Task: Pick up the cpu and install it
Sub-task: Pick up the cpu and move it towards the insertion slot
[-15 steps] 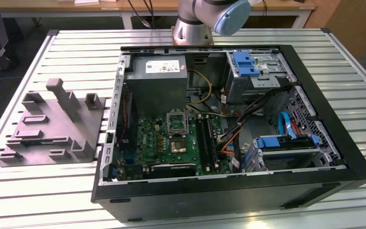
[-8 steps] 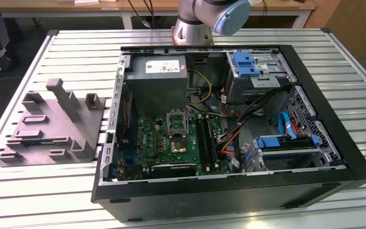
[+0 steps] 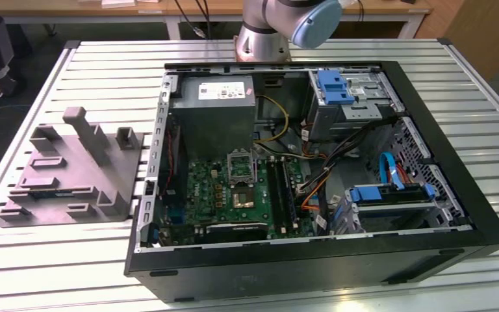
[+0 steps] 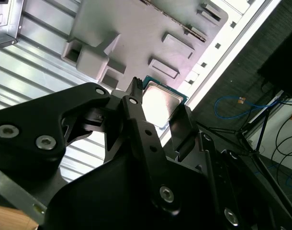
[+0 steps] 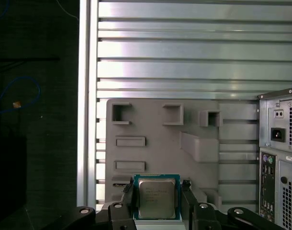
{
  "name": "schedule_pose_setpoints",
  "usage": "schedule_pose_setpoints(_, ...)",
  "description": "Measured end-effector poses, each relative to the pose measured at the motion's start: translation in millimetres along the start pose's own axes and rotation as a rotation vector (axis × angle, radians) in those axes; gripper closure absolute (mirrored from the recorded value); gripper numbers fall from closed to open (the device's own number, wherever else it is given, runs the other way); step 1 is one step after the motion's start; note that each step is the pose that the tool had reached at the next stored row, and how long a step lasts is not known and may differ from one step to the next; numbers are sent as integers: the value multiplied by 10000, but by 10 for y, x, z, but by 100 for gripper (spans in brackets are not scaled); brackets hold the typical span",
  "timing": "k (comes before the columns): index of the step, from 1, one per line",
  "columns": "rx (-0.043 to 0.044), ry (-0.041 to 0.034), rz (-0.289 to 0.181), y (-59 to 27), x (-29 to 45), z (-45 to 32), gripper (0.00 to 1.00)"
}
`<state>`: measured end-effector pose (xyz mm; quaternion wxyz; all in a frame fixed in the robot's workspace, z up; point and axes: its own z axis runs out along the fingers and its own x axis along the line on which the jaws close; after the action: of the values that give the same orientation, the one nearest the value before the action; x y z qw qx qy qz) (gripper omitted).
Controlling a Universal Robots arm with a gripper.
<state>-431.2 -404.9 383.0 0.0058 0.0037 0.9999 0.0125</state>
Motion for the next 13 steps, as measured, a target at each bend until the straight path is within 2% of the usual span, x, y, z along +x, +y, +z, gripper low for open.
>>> schedule_pose_setpoints(13,0,0,0,0,-42,1,53)
